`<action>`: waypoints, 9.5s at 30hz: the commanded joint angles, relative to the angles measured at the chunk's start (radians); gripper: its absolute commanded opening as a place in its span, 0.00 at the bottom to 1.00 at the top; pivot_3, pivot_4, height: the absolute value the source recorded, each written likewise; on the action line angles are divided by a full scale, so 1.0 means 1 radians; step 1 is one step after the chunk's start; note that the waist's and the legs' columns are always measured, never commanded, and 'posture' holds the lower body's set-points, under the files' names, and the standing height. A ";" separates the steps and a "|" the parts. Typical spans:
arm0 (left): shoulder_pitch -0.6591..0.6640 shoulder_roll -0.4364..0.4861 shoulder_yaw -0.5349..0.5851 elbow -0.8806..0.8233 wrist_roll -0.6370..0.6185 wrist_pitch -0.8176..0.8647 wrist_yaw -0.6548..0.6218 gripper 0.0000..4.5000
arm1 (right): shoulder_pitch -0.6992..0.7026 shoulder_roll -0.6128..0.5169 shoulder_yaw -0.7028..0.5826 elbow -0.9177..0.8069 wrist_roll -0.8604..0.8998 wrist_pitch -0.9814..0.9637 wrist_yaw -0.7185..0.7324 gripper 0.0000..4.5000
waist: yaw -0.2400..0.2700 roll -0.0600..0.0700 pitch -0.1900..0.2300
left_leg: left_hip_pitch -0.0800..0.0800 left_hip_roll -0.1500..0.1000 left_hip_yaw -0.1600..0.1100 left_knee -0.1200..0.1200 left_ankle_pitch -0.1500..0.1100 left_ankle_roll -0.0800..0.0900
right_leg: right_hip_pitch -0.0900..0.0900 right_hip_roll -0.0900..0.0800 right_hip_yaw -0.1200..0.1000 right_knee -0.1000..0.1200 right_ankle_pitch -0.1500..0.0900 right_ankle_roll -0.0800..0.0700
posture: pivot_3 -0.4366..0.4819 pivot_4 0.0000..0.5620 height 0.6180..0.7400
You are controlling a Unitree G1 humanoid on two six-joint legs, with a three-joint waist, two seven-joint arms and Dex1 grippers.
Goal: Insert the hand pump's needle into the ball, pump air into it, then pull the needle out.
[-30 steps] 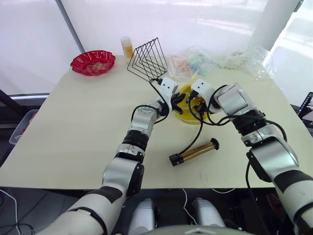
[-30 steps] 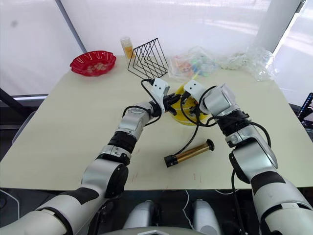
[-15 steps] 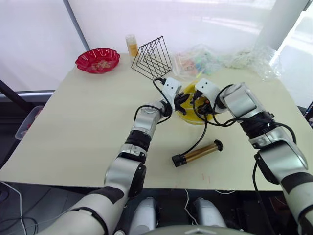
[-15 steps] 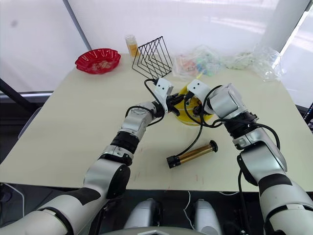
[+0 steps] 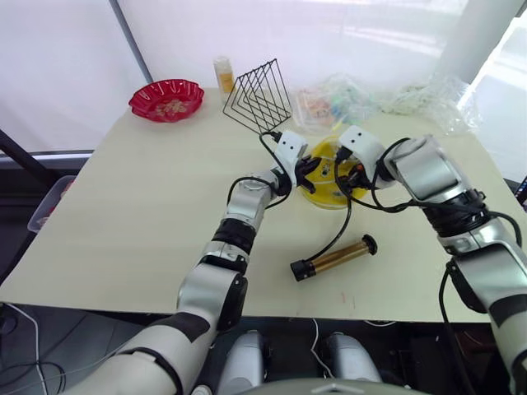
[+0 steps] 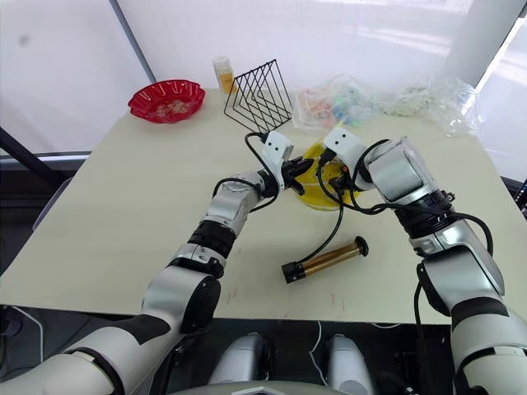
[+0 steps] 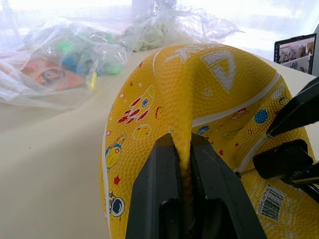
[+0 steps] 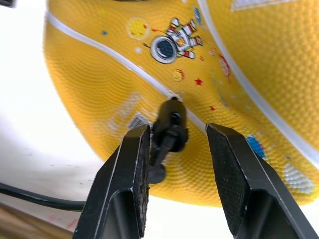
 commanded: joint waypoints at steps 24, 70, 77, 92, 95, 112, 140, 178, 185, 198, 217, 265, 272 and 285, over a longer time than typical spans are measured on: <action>0.033 0.000 -0.039 0.054 0.017 0.034 -0.003 0.00 | 0.217 0.134 -0.353 -0.286 0.150 0.063 -0.392 0.05 | 0.007 0.000 0.000 | 0.000 0.000 0.000 0.000 0.000 0.000 | 0.000 0.000 0.000 0.001 0.000 0.000 | 0.48 0.27 0.97; 0.040 -0.006 -0.046 0.050 0.016 0.033 -0.003 0.00 | 0.136 0.043 -0.235 -0.133 0.258 -0.034 -0.342 0.58 | 0.011 0.000 0.000 | 0.001 0.000 0.001 0.000 0.000 0.000 | 0.000 0.001 0.001 0.001 0.000 0.000 | 0.48 0.27 0.97; 0.041 -0.008 -0.046 0.051 0.016 0.032 -0.001 0.00 | 0.136 0.034 -0.224 -0.133 0.255 -0.038 -0.336 0.58 | 0.012 0.000 0.000 | 0.001 0.000 0.001 0.000 0.000 0.000 | 0.000 0.001 0.001 0.001 0.000 0.000 | 0.48 0.27 0.97; 0.043 -0.006 -0.046 0.051 0.017 0.031 -0.001 0.00 | 0.133 0.039 -0.221 -0.114 0.249 -0.049 -0.341 0.41 | 0.013 0.000 0.000 | 0.001 0.000 0.002 0.000 0.000 0.000 | 0.000 0.001 0.001 0.001 0.000 0.000 | 0.48 0.27 0.97; 0.043 -0.005 -0.046 0.051 0.018 0.031 0.000 0.00 | 0.132 0.039 -0.221 -0.114 0.250 -0.048 -0.343 0.12 | 0.013 0.000 0.000 | 0.001 0.000 0.002 0.000 0.000 0.000 | 0.000 0.001 0.001 0.001 0.000 0.000 | 0.48 0.27 0.97; 0.047 -0.011 -0.049 0.048 0.016 0.037 -0.003 0.00 | 0.086 -0.047 -0.051 -0.131 0.214 -0.090 -0.235 0.08 | 0.012 0.000 0.000 | 0.001 -0.001 0.002 0.001 0.000 0.000 | 0.000 0.000 0.002 0.001 0.000 0.000 | 0.48 0.27 0.97; 0.046 -0.017 -0.047 0.016 -0.004 0.074 0.003 0.00 | -0.037 0.001 0.293 0.303 -0.123 -0.378 0.011 0.08 | -0.005 -0.010 -0.009 | 0.007 0.000 0.008 0.003 0.000 0.000 | 0.001 0.001 0.010 0.005 0.000 0.001 | 0.48 0.27 0.97; 0.058 -0.007 -0.042 0.015 0.003 0.073 0.010 0.00 | 0.094 0.002 0.065 0.081 -0.199 -0.466 0.088 0.08 | 0.008 -0.006 -0.026 | 0.004 0.000 0.021 -0.001 -0.004 0.005 | -0.007 -0.003 0.017 0.002 0.000 0.002 | 0.48 0.27 0.97; 0.052 -0.005 -0.047 0.023 0.001 0.068 0.008 0.00 | 0.133 -0.026 0.020 0.024 -0.184 -0.464 0.060 0.08 | 0.017 -0.004 -0.020 | 0.002 -0.002 0.024 0.000 -0.005 0.007 | -0.007 -0.003 0.017 0.001 -0.002 0.005 | 0.48 0.27 0.97; 0.058 -0.003 -0.056 0.006 -0.001 0.072 0.007 0.00 | 0.269 -0.035 -0.263 -0.173 0.025 -0.552 0.005 0.97 | 0.017 -0.005 -0.014 | 0.003 -0.002 0.024 0.001 -0.005 0.007 | -0.006 -0.002 0.017 0.002 -0.003 0.006 | 0.48 0.27 0.97; 0.053 -0.002 -0.063 -0.007 -0.009 0.084 -0.006 0.00 | 0.781 -0.035 -0.760 -0.461 0.488 -0.692 0.007 0.99 | 0.016 -0.008 -0.011 | 0.005 -0.003 0.022 0.001 -0.005 0.008 | -0.005 -0.001 0.023 0.001 -0.002 0.007 | 0.48 0.27 0.97; 0.548 0.508 0.071 -0.870 -0.344 0.233 -0.389 0.99 | 1.205 -0.063 -0.846 -0.367 0.640 -1.198 0.220 1.00 | 0.014 -0.008 -0.002 | 0.019 -0.020 0.005 0.002 -0.015 0.012 | -0.003 0.002 0.060 0.002 -0.003 0.018 | 0.48 0.27 0.97; 0.735 0.638 0.174 -0.926 -0.431 0.205 -0.493 0.99 | 1.273 -0.073 -0.876 -0.352 0.657 -1.228 0.248 1.00 | 0.015 -0.007 0.000 | 0.021 -0.018 0.002 0.002 -0.016 0.013 | -0.002 0.002 0.057 0.003 -0.005 0.014 | 0.48 0.27 0.97; 0.753 0.764 0.126 -0.992 -0.452 0.189 -0.627 0.99 | 1.374 -0.095 -0.948 -0.338 0.685 -1.252 0.295 1.00 | 0.015 -0.006 0.001 | 0.022 -0.018 -0.001 0.002 -0.016 0.013 | 0.001 0.002 0.053 0.004 -0.005 0.012 | 0.48 0.27 0.97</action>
